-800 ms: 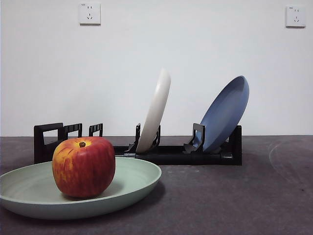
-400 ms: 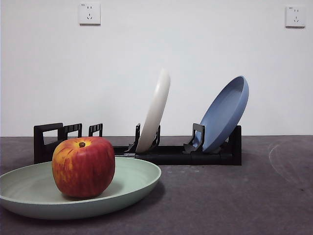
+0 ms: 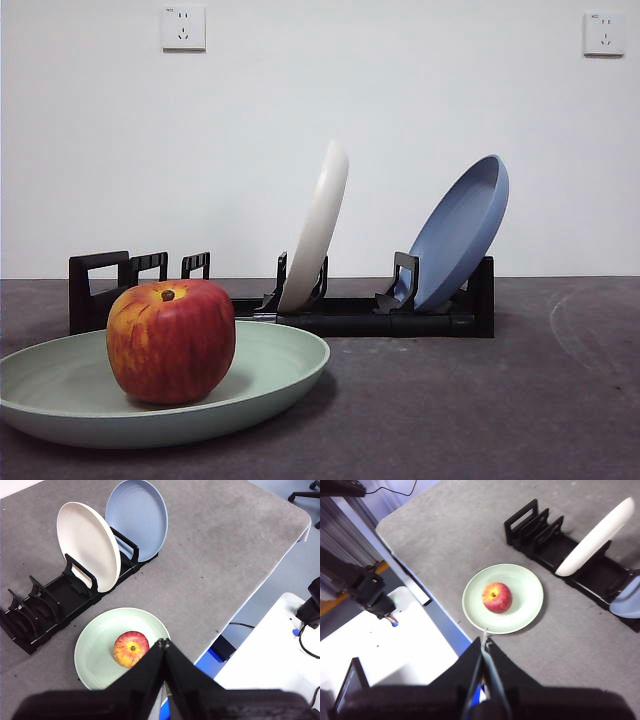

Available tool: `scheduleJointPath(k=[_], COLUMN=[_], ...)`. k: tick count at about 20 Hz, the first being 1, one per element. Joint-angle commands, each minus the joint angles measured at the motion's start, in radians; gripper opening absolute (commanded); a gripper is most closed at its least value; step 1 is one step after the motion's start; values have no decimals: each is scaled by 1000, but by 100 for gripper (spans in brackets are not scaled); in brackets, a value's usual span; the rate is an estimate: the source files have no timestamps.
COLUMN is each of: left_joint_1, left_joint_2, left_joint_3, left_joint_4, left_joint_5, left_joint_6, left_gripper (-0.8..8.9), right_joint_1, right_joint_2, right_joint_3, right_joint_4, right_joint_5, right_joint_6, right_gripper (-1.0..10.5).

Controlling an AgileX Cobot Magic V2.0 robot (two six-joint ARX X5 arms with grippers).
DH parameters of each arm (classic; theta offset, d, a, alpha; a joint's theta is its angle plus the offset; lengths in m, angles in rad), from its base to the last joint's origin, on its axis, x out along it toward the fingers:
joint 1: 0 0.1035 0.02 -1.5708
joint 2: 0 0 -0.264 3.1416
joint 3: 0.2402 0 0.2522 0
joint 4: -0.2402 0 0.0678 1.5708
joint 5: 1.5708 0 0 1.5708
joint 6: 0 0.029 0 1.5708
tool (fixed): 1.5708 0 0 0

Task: Take the green plate from the plate rack,put the plate on the table,take the apple from the table,put the apple in the plate

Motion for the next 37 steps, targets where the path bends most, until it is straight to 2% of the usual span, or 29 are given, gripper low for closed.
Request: scheduleJointPath(k=[1,17,19,21,24,26,28,32,34,37], left_joint_1=[-2,2,71,213,467,613,717,862,921,980], left_joint_2=[-2,58,55,45,8,-63,-158,-393,-519,-680], left_joint_3=[-4,-4,-4,-4,-61,-216,-431,-917,-1127,-1333], left_joint_4=[-1,19,18,47,273,554,806,1187,1276,1282], left_joint_5=[1,-3,-2,23,152,229,306,414,423,423], left_joint_6=[-2,-2,5,29,26,25,35,106,126,126], left_gripper=[-8,-4,-4,-3,-4,-4,-4,-4,-4,-4], right_joint_1=[3,3,3,3,3,3,3,3,3,3], right_joint_2=[-2,37,42,48,48,49,49,53,55,55], right_joint_3=[-5,-4,-4,-4,-4,-4,-4,-4,-4,-4], right_joint_4=[-24,-24,-24,-24,-24,-24,-24,-24,-24,-24], right_joint_5=[7,25,34,45,48,48,48,48,48,48], right_joint_6=[-4,-5,-5,-5,-5,-5,-5,-5,-5,-5], right_gripper=[-12,-12,-12,-12,-12,-12,-12,-12,-12,-12])
